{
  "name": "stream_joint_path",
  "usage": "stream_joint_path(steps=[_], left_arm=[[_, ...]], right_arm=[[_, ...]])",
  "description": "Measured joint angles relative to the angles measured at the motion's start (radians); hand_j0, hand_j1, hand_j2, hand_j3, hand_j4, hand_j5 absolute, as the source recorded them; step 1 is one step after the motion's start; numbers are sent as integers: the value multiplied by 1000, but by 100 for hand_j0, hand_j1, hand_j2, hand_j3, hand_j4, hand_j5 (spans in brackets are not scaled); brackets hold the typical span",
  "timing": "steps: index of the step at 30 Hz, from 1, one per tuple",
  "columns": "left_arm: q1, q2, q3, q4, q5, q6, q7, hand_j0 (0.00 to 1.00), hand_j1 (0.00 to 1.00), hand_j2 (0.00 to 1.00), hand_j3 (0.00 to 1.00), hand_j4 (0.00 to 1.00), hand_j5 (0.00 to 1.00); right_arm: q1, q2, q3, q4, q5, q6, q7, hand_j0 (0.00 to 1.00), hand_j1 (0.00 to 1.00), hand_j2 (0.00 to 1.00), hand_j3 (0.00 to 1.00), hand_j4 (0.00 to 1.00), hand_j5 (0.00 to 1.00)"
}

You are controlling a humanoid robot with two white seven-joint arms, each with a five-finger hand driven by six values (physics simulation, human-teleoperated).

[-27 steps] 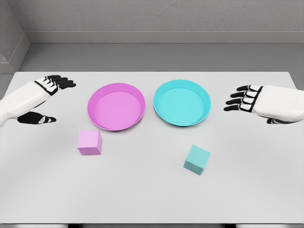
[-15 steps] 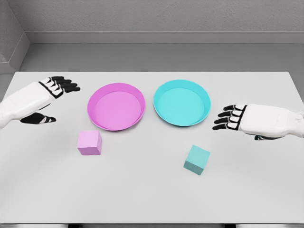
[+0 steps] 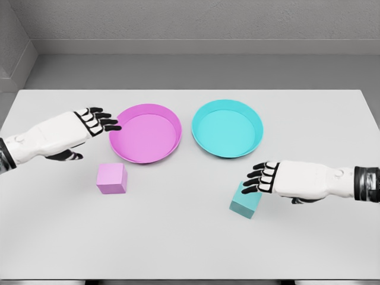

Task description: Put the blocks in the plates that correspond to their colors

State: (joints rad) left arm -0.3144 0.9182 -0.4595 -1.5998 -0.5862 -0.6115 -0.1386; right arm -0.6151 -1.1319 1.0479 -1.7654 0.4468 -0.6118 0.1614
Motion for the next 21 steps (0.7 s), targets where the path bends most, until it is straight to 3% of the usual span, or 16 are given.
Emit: stream_joint_path(steps=[9,14,17,21], left_arm=[[-11,7,-104,10,27,0,0,100,100,100,100,100,100],[-55,7,-169,14,27,0,0,100,100,100,100,100,100],[-95,7,-217,20,26,0,0,100,100,100,100,100,100],[-104,8,-256,27,26,0,0,100,100,100,100,100,100]], right_arm=[[0,43,-13,0,-7,0,0,100,100,100,100,100,100],[5,84,-13,6,-2,0,4,100,100,100,100,100,100],[5,124,-9,42,2,0,6,100,100,100,100,100,100],[23,162,-3,106,10,0,8,100,100,100,100,100,100]])
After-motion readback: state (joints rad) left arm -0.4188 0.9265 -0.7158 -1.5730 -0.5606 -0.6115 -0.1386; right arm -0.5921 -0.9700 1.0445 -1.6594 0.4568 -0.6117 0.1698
